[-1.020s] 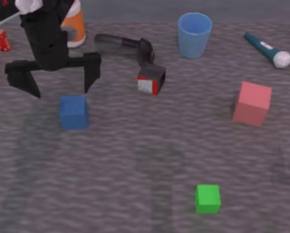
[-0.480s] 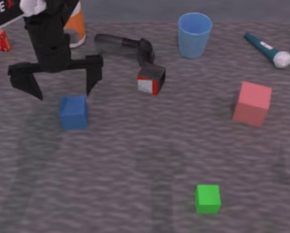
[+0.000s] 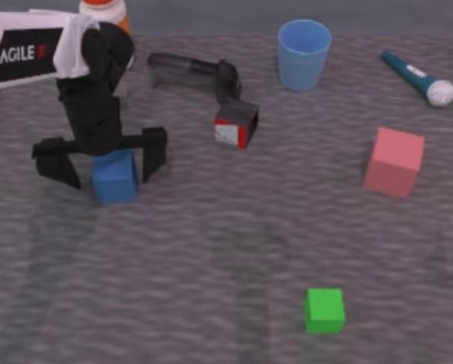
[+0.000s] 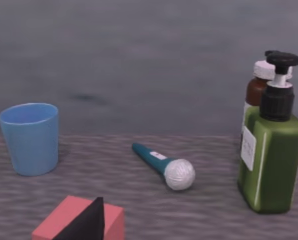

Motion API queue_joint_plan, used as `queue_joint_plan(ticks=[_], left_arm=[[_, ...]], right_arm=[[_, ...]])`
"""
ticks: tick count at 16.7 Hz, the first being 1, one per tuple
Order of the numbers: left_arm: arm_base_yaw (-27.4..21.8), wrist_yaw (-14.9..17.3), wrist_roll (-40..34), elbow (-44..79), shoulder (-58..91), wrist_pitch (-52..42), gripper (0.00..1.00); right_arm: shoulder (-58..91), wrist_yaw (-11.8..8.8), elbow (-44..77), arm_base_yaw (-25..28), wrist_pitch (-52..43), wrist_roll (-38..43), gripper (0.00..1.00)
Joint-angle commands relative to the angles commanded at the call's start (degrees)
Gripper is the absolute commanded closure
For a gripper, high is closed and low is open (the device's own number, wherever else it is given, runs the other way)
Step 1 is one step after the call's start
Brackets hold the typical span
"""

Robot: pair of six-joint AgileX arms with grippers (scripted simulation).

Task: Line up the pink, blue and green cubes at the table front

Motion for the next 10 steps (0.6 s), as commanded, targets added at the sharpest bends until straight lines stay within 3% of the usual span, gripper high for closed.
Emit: queue_joint_plan(ticks=[4,10], left_arm=[[-0.01,0.00,-0.01,-0.32,0.20,0.40,0.00],[-0.01,0.00,-0.01,-0.32,0.20,0.40,0.45]], right_arm=[[0.00,0.00,0.00,0.00,0.00,0.00,0.00],[0.00,0.00,0.00,0.00,0.00,0.00,0.00]])
